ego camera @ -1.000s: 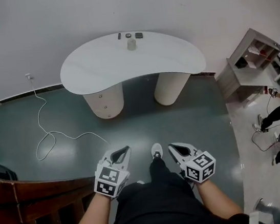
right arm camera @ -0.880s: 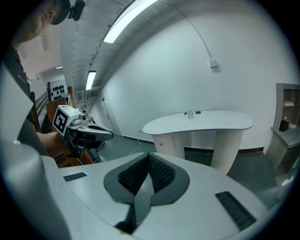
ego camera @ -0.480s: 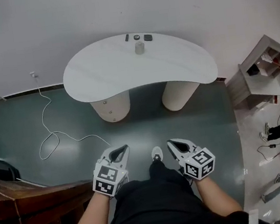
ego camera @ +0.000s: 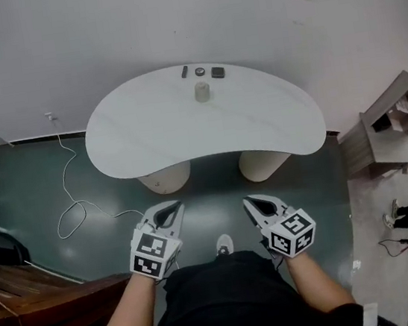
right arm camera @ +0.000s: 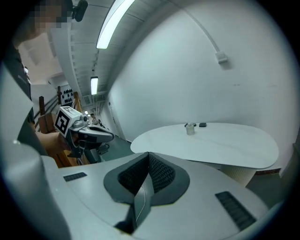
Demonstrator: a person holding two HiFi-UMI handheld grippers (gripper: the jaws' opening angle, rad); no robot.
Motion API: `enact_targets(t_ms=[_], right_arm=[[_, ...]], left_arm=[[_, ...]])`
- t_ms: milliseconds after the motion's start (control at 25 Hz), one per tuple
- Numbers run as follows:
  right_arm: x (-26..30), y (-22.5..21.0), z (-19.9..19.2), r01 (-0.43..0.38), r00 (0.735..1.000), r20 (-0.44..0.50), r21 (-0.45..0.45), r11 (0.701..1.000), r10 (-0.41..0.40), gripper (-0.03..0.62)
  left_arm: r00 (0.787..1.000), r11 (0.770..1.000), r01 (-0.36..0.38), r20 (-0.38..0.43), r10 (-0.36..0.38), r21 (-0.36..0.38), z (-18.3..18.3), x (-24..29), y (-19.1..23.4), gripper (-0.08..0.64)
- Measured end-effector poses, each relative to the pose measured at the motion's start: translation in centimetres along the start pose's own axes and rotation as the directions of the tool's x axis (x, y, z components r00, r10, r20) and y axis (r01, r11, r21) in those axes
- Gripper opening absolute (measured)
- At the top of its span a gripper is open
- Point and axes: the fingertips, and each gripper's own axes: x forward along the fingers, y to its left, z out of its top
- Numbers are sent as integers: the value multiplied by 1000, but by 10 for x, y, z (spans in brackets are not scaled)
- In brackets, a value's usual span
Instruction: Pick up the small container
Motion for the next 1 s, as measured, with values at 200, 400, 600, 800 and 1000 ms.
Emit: enact_targets(t_ms=[200, 400, 600, 800, 1000], right_arm=[[22, -50, 7, -35, 999, -21, 27, 999, 36, -6], [31, -71, 9, -70, 997, -27, 50, 996, 71, -5], [31, -89, 8, -66, 998, -17, 72, 995, 67, -6], [36, -102, 6, -51, 998, -18, 88, 995, 53, -6], [46, -109, 10, -49, 999, -20, 79, 996, 51, -6]], left_arm=[[999, 999, -34, -21, 34, -17, 19, 43, 8, 17], [998, 999, -35, -60, 36, 5, 28, 67, 3, 17], [997, 999, -35, -70, 35, -3, 37, 86, 7, 17], [998, 1000, -25, -64, 25, 4, 43, 100, 11, 17], [998, 1000, -7, -64, 6, -4, 45, 116, 20, 17]])
